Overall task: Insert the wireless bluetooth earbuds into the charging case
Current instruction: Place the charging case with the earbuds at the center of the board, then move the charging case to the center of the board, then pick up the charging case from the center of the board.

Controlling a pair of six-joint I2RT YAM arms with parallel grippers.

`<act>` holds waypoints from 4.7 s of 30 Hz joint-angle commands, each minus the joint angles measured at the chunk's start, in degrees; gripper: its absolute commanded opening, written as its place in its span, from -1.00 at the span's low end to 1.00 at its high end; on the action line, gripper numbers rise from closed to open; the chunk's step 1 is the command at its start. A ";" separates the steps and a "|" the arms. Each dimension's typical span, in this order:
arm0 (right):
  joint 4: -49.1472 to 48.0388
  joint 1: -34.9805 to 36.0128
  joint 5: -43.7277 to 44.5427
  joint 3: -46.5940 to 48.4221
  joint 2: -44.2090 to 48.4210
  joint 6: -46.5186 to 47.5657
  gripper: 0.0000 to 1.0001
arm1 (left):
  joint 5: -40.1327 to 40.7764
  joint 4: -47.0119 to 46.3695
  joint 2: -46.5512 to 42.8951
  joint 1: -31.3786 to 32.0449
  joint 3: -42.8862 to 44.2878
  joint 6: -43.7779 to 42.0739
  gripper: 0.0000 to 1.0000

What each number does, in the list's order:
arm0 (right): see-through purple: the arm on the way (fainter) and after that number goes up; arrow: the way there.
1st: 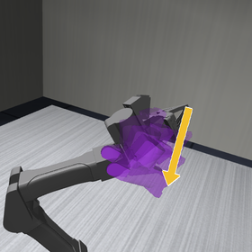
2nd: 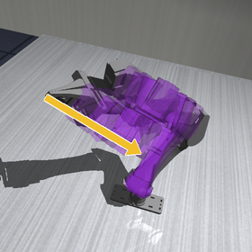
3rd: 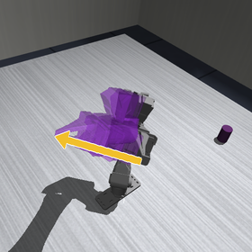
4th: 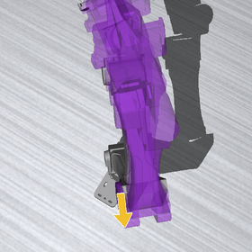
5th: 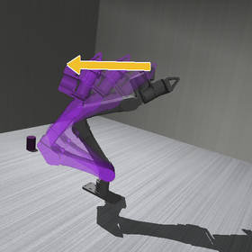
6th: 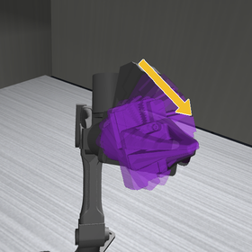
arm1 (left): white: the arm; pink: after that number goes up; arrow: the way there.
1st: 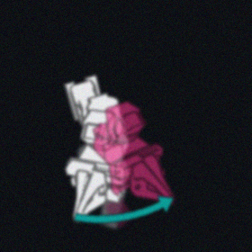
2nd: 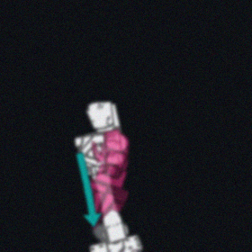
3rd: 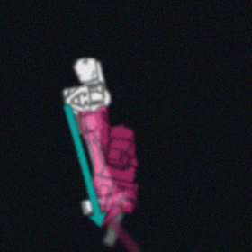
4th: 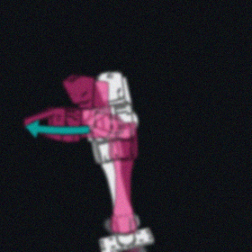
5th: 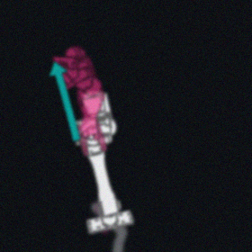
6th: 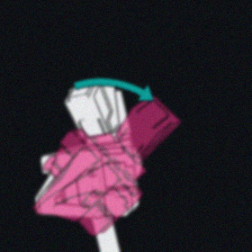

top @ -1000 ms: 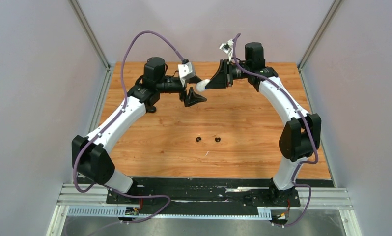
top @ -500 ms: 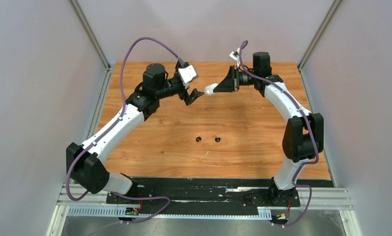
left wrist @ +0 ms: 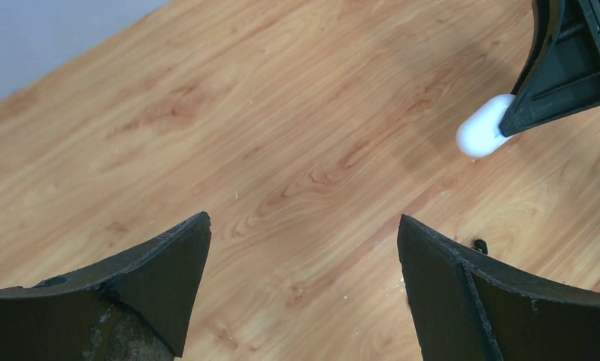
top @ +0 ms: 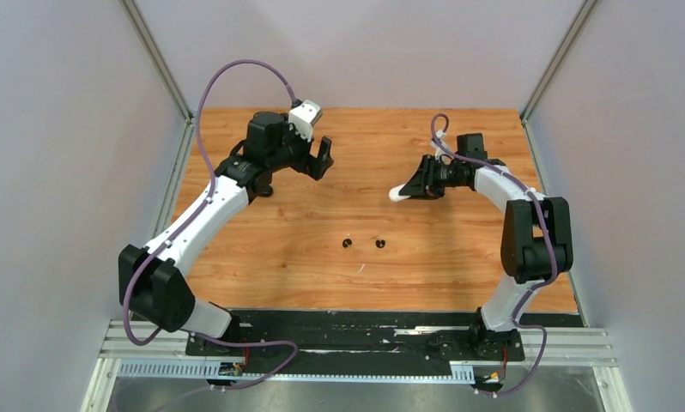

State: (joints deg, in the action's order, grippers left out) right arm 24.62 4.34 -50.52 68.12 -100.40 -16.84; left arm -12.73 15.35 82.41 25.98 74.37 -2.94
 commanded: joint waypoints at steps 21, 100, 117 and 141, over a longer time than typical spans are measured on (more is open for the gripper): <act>0.36 -5.58 13.52 5.86 -15.00 4.44 -0.13 | 2.32 17.04 11.51 -21.91 3.45 12.36 0.91; 3.00 -13.14 4.99 4.20 3.04 9.10 0.48 | -27.56 51.00 34.27 -19.77 21.24 -92.08 0.41; 3.57 -12.78 5.04 4.02 3.57 9.54 0.48 | -18.89 44.49 38.16 -16.31 18.64 -94.13 0.25; 3.53 -11.68 4.12 6.70 1.43 9.19 0.47 | -14.19 44.49 39.09 -17.33 17.16 -95.33 0.11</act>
State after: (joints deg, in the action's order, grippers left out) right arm 29.54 -7.88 -44.95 72.49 -98.85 -8.43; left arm -26.79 59.35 120.79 9.19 92.05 -97.06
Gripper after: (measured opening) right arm 0.740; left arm 0.557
